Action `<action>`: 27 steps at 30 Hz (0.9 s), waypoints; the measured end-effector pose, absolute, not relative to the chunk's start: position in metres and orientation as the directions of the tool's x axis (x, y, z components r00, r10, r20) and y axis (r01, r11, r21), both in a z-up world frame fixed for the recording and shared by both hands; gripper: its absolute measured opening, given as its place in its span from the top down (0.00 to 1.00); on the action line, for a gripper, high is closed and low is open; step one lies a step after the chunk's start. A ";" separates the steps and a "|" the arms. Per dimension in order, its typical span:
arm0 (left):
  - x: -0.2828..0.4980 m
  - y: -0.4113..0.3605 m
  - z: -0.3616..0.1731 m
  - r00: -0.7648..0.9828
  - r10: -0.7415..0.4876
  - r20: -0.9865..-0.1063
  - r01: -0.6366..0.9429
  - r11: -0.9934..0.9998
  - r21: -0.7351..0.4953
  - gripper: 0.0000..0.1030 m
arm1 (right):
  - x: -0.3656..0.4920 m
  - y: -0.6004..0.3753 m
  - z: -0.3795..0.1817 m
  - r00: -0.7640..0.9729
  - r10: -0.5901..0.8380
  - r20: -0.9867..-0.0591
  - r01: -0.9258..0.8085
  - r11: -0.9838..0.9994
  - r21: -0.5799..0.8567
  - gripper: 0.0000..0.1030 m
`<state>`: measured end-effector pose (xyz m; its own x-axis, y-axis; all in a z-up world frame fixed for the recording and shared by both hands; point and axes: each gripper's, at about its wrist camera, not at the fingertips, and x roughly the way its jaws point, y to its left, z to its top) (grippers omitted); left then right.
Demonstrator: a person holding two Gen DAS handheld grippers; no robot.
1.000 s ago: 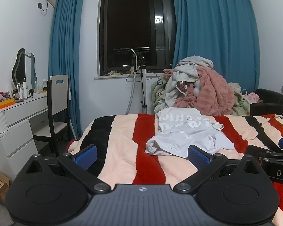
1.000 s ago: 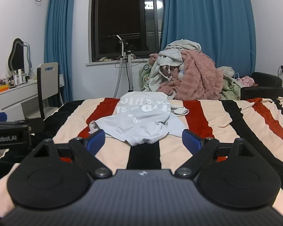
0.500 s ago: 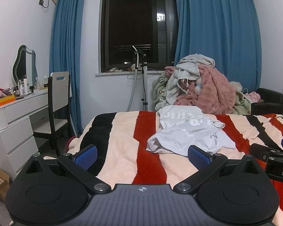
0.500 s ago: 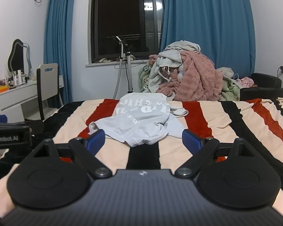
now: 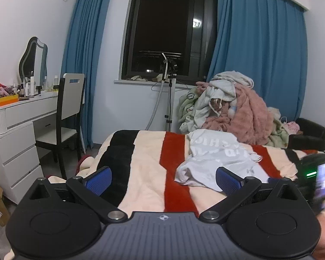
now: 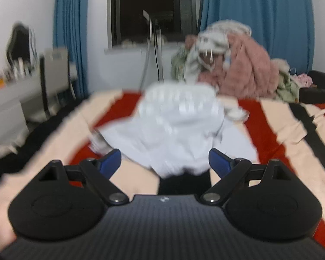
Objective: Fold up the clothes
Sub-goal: 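Reach the right gripper to the white T-shirt and grasp its edge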
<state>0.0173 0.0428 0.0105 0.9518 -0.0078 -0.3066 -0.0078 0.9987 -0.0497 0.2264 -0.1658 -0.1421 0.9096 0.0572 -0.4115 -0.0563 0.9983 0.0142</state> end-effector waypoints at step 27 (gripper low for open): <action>0.151 -0.015 -0.082 0.871 -0.145 -0.469 0.159 0.987 -0.011 0.00 | 0.242 -0.218 -0.096 0.935 0.077 -0.345 -0.023 0.987 0.157 0.85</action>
